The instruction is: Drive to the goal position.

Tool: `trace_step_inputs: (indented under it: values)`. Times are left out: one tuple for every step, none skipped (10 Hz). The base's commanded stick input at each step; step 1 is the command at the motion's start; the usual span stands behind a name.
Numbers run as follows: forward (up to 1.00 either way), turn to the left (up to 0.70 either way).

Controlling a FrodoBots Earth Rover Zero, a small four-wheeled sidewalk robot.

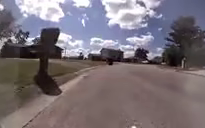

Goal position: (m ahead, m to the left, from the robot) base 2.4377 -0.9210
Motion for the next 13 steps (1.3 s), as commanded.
trace_step_inputs:
  values:
    - [0.85, 0.0]
    - [0.85, 0.0]
    - [0.85, 0.0]
    - [0.85, 0.0]
    - [0.85, 0.0]
    - [0.85, 0.0]
    - [0.85, 0.0]
    - [0.85, 0.0]
    - [0.85, 0.0]
    - [0.85, 0.0]
    - [0.85, 0.0]
    - [0.85, 0.0]
    - [0.85, 0.0]
